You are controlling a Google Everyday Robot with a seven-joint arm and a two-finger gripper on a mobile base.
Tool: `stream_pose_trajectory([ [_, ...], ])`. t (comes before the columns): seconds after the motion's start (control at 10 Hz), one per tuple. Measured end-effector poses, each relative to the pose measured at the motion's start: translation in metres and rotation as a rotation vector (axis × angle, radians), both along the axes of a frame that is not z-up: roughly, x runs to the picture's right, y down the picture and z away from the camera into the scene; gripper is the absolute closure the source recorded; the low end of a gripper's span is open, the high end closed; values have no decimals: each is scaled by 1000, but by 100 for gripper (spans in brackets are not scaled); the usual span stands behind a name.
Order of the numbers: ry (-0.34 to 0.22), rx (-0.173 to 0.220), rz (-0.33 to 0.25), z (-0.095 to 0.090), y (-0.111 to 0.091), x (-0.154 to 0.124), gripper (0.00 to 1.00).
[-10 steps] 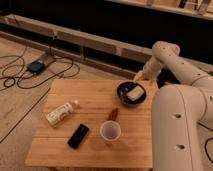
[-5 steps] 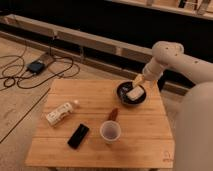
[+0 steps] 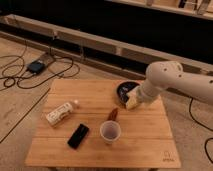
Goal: Place the ceramic cup in the ceramic bowl
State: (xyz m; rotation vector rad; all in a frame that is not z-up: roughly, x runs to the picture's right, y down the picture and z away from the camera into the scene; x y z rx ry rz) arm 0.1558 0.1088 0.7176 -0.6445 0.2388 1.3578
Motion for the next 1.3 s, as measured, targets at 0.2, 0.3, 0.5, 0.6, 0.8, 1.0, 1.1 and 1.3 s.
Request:
stream_pose_trajectory([
  [0.2,-29,-8,-54,-11,21,-27,34],
  [0.3,-41,-12,-79,-15,27,-38,34],
  [0.5,-73,-19,-154,-27,42,-66,34],
  [0.6,-79,-21,-177,-30,46,-73,34],
  [0.8,-79,-30,-210,-32,57,-81,34],
  [1.0,-79,-29,-209,-26,63,-84,34],
  [1.1,-86,-21,-196,-16,67,-88,34],
  [1.3,-95,-12,-185,-5,70,-92,34],
])
